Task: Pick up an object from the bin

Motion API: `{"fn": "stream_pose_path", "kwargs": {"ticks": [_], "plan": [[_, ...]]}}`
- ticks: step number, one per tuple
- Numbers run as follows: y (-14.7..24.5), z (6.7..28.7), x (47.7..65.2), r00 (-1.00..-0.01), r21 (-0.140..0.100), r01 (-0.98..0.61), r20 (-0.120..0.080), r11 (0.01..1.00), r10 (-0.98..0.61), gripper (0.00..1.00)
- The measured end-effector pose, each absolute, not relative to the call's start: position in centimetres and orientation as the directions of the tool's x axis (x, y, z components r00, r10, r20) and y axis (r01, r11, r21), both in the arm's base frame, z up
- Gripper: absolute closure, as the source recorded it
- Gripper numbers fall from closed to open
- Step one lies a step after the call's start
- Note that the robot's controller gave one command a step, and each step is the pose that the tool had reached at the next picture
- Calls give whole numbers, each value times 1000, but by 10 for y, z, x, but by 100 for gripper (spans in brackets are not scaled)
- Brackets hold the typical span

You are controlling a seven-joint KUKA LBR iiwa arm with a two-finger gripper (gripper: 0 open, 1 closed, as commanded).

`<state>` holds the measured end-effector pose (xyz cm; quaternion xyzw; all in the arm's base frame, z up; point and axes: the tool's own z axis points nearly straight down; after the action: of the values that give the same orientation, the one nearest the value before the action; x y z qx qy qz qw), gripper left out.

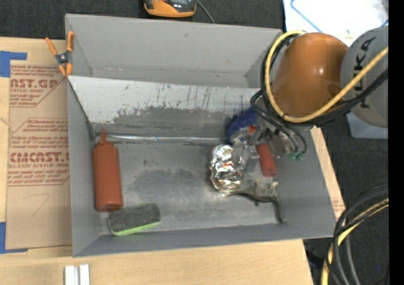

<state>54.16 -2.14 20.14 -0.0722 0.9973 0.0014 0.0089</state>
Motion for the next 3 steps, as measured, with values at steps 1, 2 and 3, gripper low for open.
{"fn": "stream_pose_path", "kwargs": {"ticks": [1,2,3], "plan": [[-31,130,550,-885,-4,-466,-16,885,-466,100],[-29,112,547,-869,-3,-495,-17,869,-495,100],[-85,160,559,-809,-12,-588,-21,809,-588,100]]}}
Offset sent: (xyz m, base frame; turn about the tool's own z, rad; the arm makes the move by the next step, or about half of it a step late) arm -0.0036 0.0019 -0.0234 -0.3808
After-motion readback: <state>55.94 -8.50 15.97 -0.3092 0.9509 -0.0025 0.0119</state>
